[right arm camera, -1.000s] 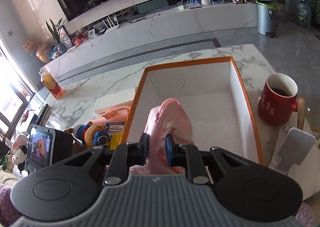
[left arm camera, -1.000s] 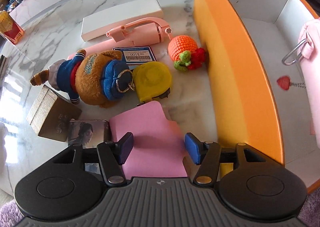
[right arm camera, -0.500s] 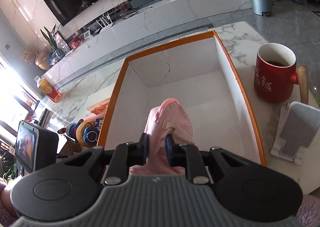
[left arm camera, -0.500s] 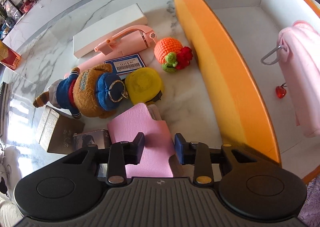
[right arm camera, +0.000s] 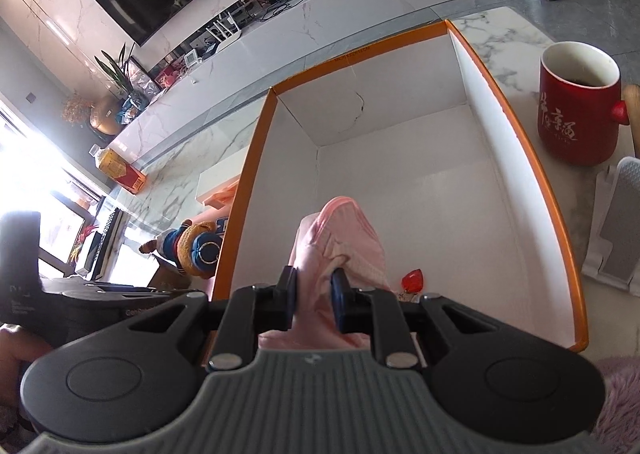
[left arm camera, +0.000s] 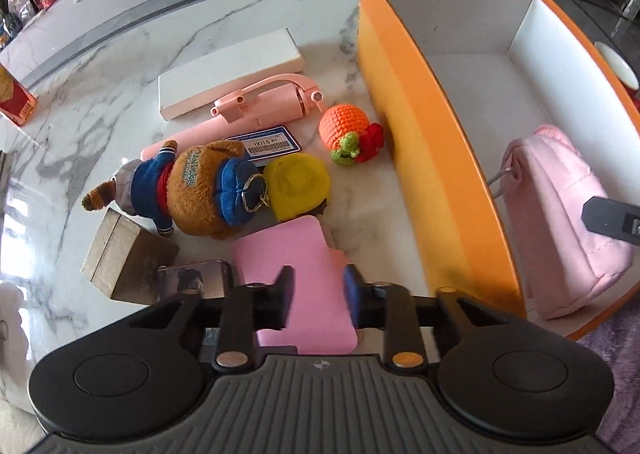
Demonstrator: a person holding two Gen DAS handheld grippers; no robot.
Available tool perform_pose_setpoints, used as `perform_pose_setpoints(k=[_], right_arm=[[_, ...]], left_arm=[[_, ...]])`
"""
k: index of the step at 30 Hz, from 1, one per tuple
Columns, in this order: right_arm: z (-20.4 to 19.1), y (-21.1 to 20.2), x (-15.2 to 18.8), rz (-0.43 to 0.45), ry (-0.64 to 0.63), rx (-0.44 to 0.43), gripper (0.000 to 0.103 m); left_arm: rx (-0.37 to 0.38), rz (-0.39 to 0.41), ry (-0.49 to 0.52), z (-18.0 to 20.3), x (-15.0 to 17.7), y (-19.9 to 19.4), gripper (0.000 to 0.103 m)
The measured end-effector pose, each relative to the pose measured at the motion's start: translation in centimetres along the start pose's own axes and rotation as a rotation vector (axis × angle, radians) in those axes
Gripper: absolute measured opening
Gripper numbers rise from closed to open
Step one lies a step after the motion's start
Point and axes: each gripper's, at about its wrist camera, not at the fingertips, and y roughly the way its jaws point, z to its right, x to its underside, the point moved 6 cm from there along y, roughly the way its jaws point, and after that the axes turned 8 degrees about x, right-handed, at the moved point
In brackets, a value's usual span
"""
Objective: Organize objects
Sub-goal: 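Lift the pink bag with the right tool and lower it into the shoebox, then grasp the pink card wallet with the left tool while the right tool releases the bag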
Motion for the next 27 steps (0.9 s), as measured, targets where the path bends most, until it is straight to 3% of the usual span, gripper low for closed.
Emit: perform_pose_setpoints(k=[4, 9, 13, 15, 21, 23, 27], right_arm=[[-0.1, 0.0, 0.0, 0.002, -0.006, 0.015, 0.02], [0.2, 0.3, 0.0, -0.005, -0.008, 0.031, 0.02], [0.3, 0.8, -0.1, -0.014, -0.012, 0.044, 0.02], [0.3, 1.1, 0.0, -0.021, -0.012, 0.043, 0.02], [0.2, 1.2, 0.0, -0.026, -0.02, 0.044, 0.02], [0.1, 1.0, 0.0, -0.023, -0.022, 0.048, 0.02], [0.1, 0.8, 0.2, -0.018, -0.018, 0.048, 0.02]], left_arm=[[-0.013, -0.021, -0.008, 0.6, 0.3, 1.5, 0.055], [-0.088, -0.061, -0.007, 0.5, 0.7, 3.6, 0.066], [-0.126, -0.055, 0.031, 0.3, 1.3, 4.3, 0.079], [-0.142, -0.043, 0.053, 0.4, 1.5, 4.4, 0.08], [-0.134, -0.012, 0.078, 0.3, 1.6, 3.7, 0.06], [-0.114, 0.025, 0.087, 0.5, 1.2, 2.8, 0.042], [-0.021, 0.079, 0.018, -0.4, 0.7, 0.3, 0.03]])
